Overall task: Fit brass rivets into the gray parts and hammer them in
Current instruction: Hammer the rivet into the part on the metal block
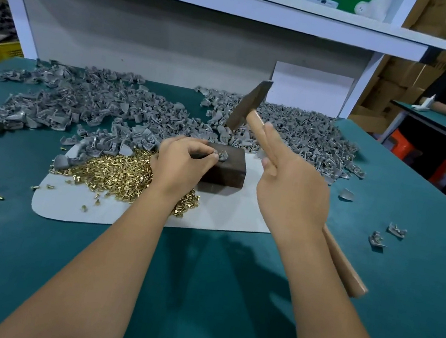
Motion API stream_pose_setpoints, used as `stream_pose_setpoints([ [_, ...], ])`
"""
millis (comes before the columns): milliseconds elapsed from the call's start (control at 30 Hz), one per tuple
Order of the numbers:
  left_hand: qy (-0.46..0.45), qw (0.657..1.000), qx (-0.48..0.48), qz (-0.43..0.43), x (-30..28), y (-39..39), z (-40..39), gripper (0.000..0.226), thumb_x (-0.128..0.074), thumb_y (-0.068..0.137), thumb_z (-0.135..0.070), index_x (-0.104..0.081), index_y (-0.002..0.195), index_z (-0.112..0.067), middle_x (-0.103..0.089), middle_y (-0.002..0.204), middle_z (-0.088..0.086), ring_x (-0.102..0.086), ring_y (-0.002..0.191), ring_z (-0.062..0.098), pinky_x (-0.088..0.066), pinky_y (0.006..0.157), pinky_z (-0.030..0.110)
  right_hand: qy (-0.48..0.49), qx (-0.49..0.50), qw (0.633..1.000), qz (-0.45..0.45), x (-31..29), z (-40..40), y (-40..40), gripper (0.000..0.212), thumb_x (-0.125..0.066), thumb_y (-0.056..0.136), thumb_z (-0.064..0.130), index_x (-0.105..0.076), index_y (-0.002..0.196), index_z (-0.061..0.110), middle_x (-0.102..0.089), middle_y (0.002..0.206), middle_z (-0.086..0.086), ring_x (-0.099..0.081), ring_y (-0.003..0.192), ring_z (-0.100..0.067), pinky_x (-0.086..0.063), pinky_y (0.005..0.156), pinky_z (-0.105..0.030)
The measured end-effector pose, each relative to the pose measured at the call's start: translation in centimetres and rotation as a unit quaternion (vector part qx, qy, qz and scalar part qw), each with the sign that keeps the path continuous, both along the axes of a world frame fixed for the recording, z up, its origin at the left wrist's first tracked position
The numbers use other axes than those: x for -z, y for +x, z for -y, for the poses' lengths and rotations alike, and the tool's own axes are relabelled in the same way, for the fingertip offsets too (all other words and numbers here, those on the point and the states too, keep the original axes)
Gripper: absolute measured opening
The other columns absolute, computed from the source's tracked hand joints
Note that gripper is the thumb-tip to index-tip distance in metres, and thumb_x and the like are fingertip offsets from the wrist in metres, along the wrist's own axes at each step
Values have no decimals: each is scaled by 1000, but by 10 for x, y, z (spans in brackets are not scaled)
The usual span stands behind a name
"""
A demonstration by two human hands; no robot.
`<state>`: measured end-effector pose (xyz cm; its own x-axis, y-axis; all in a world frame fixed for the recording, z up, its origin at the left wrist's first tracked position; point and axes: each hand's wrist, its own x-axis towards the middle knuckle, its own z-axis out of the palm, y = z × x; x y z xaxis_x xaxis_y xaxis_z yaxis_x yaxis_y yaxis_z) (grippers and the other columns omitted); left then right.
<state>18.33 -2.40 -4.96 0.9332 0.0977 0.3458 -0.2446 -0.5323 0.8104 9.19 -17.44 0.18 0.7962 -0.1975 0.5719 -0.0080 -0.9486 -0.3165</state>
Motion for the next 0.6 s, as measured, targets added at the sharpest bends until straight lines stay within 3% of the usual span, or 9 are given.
stream_pose_setpoints([
  [67,-6,1000,9,-3,0,0,-1,29,-74,82,-44,-59,60,-55,-56,90,-37,-51,127,16,-37,105,52,-35,-12,999,-33,5,-1,-4,72,-51,93,17,-13,136,60,-64,82,1,-48,61,-24,-24,46,-29],
  [133,-10,1000,15,-4,-1,0,-1,29,-74,83,-43,-59,60,-55,-59,93,-33,-52,126,17,-38,104,52,-50,-12,997,-64,6,0,-5,69,-51,93,17,-20,138,60,-68,90,0,-50,65,-25,-26,48,-30],
  [300,-8,1000,1,-4,2,2,0,26,-75,81,-46,-62,60,-54,-57,91,-35,-50,127,14,-34,107,53,-20,15,1000,9,-1,-3,-3,61,-51,94,21,-29,139,54,-59,74,0,-42,55,-22,-20,43,-26],
  [467,4,1000,-4,-12,1,4,0,26,-74,82,-48,-60,60,-54,-59,97,-31,-49,128,15,-34,106,53,-54,-29,997,-45,-1,0,-3,65,-53,91,18,-25,135,58,-69,89,-1,-60,73,-27,-29,52,-29],
  [600,1,1000,-4,-6,4,5,0,20,-75,82,-47,-64,67,-53,-56,93,-36,-47,130,12,-30,108,55,-10,-1,1000,29,-6,-1,-2,66,-54,92,19,-21,136,55,-57,69,0,-34,45,-13,-18,42,-21],
])
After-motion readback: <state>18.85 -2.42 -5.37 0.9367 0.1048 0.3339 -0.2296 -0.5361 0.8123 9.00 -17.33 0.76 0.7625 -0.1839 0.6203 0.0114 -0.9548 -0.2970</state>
